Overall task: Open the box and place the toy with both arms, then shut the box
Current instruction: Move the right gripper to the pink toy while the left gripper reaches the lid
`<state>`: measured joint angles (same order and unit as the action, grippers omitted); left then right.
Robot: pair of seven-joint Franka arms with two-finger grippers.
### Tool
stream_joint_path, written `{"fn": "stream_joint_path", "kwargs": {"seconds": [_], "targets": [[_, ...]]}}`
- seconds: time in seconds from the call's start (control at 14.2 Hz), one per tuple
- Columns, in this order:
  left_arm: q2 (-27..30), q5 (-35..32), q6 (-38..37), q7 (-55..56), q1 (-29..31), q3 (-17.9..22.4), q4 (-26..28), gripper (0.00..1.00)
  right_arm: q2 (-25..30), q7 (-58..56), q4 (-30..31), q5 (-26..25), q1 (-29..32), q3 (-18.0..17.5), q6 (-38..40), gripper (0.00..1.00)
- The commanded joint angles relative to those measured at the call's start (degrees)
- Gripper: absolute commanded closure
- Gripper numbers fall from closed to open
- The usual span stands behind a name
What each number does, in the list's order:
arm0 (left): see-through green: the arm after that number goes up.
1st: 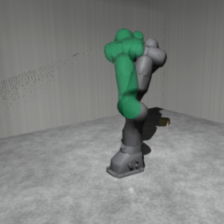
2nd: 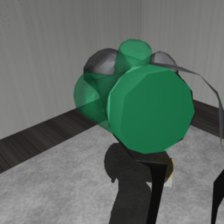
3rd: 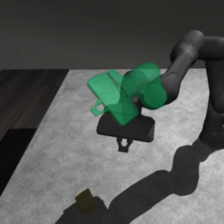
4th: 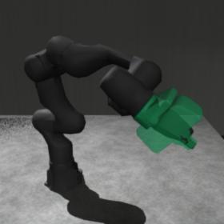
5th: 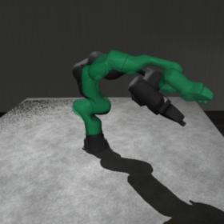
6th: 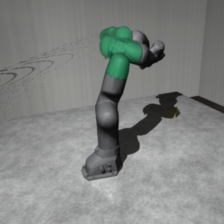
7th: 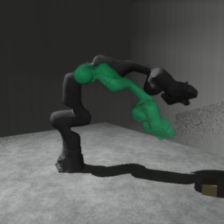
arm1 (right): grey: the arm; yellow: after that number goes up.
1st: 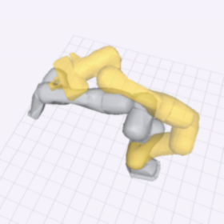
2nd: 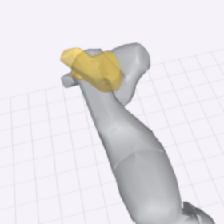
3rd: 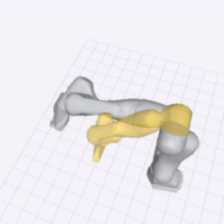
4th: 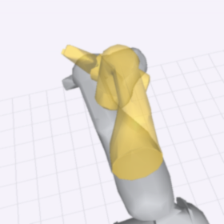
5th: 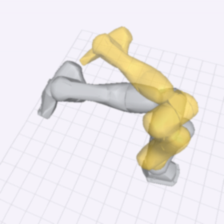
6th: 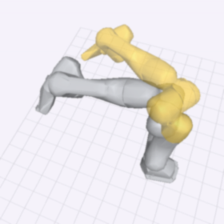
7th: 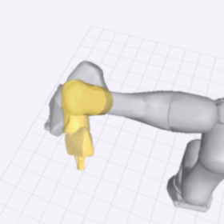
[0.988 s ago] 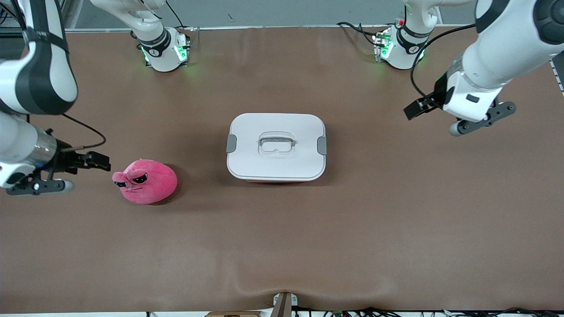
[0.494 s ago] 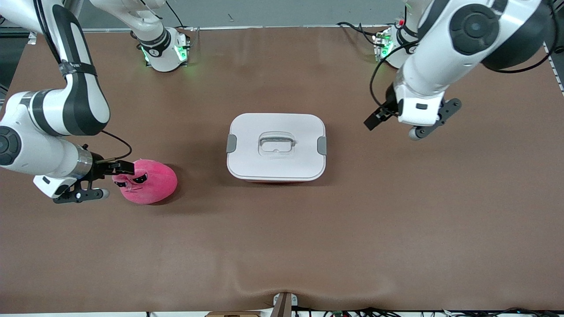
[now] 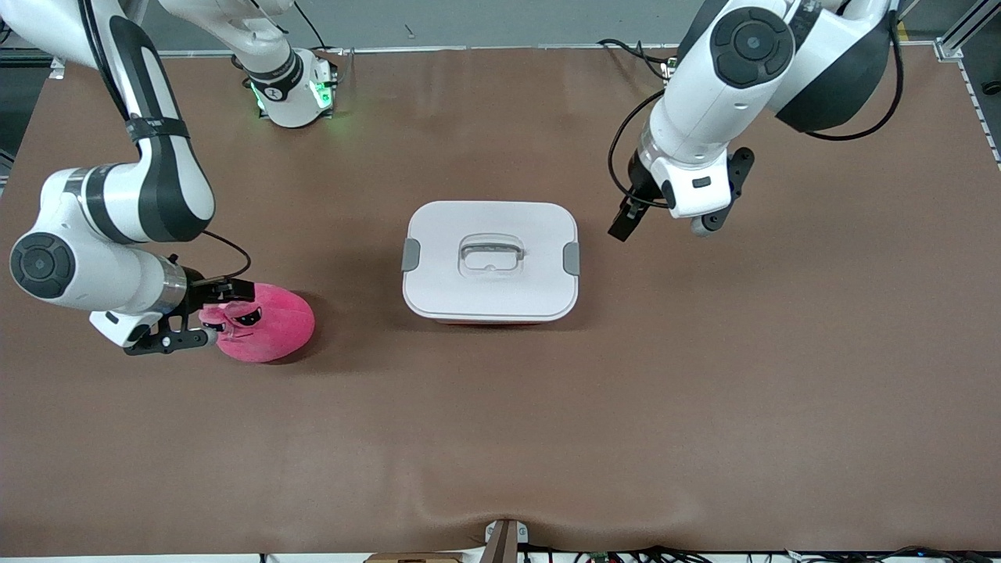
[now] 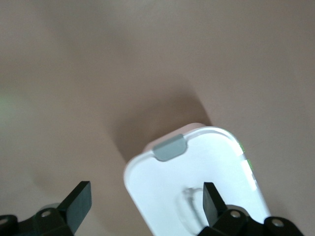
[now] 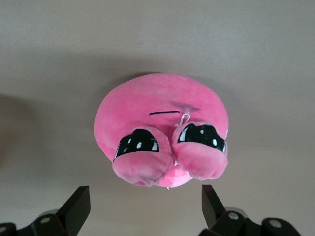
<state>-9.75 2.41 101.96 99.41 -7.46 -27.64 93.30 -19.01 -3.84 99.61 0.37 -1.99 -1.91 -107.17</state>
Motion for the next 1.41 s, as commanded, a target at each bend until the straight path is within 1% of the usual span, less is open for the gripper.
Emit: {"fn": "stream_joint_path", "kwargs": {"seconds": [0.0,0.21,0.35,0.42,0.56,0.64,0.71,0.92,0.99,1.13,1.27,1.34], "targets": [[-2.2,-2.1,4.0,13.1,-1.9,-0.1,-0.3,0.0,1.5,0.7,2.0,0.2,-0.7,0.1,-1.1,0.02],[-4.2,-3.2,4.8,19.5,-4.0,-0.1,-0.8,0.0,1.2,0.7,2.0,0.2,-0.7,0.1,-2.3,0.03],[-4.5,-3.9,5.0,20.5,-5.2,-0.1,-0.9,0.0,1.2,0.7,2.0,0.2,-0.7,0.1,-2.4,0.14],[-5.2,-3.9,5.1,20.6,-6.1,-0.1,-1.2,0.0,1.1,0.7,2.0,0.2,-0.7,0.1,-3.1,0.17],[-6.5,-5.1,5.8,22.6,-8.8,0.0,-1.8,0.0,0.4,0.7,2.1,0.2,-0.6,0.2,-4.8,0.17],[-7.2,-7.9,6.9,26.5,-9.9,0.0,-2.0,0.0,0.0,0.7,2.1,0.2,-0.7,0.2,-5.2,0.17],[-8.2,-10.5,8.2,30.2,-10.8,-0.1,-2.3,0.0,0.1,0.6,2.0,0.2,-0.7,0.2,-5.2,0.26],[-10.9,-14.7,10.0,38.3,-13.4,-0.1,-2.7,0.0,-0.1,0.4,2.1,-0.5,-0.7,0.2,-5.2,0.45],[-11.6,-15.3,10.1,39.6,-15.4,-0.1,-2.7,0.0,-0.1,0.3,2.1,-0.5,-0.7,0.2,-5.2,0.46],[-13.1,-16.9,11.6,43.9,-17.1,0.0,-3.2,0.0,0.0,0.3,2.1,-0.5,-0.7,0.2,-5.2,0.48],[-14.5,-17.3,14.3,49.7,-18.2,0.0,-3.4,0.0,0.0,0.3,2.1,-0.5,-0.7,0.2,-5.2,0.58],[-15.3,-17.5,14.8,51.1,-18.7,0.0,-3.4,0.0,0.0,0.3,2.1,-0.5,-0.7,0.2,-5.2,0.59]]}}
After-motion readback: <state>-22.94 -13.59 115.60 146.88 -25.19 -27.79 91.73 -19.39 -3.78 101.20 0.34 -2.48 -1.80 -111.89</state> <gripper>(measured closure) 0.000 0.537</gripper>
